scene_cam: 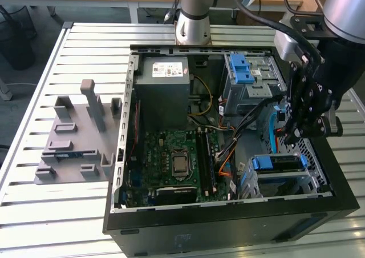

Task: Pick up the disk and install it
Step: 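Insert the first disk wire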

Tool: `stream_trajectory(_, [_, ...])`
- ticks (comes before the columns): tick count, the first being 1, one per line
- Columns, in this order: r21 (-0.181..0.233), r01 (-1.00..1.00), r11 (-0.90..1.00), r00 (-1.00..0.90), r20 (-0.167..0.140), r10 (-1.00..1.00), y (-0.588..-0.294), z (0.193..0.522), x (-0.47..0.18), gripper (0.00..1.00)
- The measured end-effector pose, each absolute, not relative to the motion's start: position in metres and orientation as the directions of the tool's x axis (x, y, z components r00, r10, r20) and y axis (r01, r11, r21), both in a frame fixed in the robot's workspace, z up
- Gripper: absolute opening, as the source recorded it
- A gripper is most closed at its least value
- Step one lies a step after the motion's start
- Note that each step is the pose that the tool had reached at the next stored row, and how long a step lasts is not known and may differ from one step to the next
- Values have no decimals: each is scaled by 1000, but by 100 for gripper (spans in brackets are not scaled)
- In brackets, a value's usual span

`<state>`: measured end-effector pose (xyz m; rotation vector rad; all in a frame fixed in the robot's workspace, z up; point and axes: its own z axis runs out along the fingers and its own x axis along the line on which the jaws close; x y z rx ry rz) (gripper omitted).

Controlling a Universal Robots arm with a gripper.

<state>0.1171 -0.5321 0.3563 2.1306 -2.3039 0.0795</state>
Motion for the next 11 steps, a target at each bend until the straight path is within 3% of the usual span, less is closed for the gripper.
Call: stream_trajectory(11, [-36, -996, 77, -79, 35, -996, -532, 350, 117, 24])
